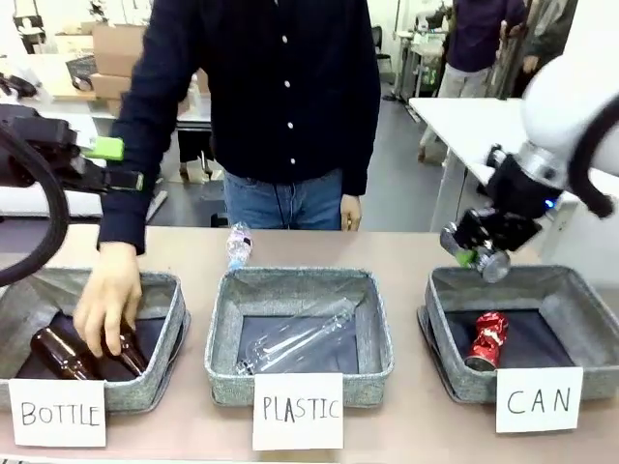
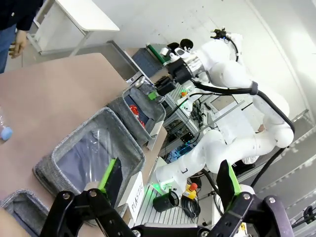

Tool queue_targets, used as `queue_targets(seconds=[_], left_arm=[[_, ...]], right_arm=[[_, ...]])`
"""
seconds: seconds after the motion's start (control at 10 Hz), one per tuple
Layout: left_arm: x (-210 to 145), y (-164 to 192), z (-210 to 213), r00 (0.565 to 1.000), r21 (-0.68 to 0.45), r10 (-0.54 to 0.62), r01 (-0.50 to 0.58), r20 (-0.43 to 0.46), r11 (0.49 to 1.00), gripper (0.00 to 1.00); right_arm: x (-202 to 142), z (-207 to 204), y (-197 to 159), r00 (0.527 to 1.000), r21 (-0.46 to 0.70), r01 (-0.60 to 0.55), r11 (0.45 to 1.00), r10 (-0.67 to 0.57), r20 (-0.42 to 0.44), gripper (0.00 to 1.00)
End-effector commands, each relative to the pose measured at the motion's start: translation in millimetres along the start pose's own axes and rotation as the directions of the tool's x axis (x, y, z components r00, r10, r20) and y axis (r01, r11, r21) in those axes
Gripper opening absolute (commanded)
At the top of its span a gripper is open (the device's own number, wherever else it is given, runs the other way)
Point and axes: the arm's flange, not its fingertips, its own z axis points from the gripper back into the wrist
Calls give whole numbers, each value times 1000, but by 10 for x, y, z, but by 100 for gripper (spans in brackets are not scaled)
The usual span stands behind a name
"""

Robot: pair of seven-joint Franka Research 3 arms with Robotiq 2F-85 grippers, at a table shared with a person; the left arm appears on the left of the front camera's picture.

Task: Sort the can waste into the basket.
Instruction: Pick up the can waste from the table and place it in the right Fabric basket.

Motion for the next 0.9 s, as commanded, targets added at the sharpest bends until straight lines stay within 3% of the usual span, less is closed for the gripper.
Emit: queue_targets(seconds=[0.0, 0.1, 0.5, 0.6, 0.8], left_arm=[[9, -38, 9, 1000, -13, 9, -9, 2, 1000, 100], [9, -38, 9, 1000, -13, 9, -9, 2, 1000, 100], [9, -38, 9, 1000, -13, 9, -9, 2, 1000, 100], [9, -38, 9, 1000, -13, 9, -9, 2, 1000, 100], [9, -38, 9, 1000, -13, 9, -9, 2, 1000, 100]], right_arm=[[-306, 151, -103, 1000, -12, 11, 1000, -11, -2, 43], [-365, 149, -122, 997, -44, 67, 997, -69, -28, 43], [-421, 172, -79, 998, -52, 58, 997, -59, -30, 43], [-422, 163, -76, 996, -56, 65, 996, -68, -50, 100], [-434, 178, -64, 996, -51, 76, 996, -79, -49, 100]])
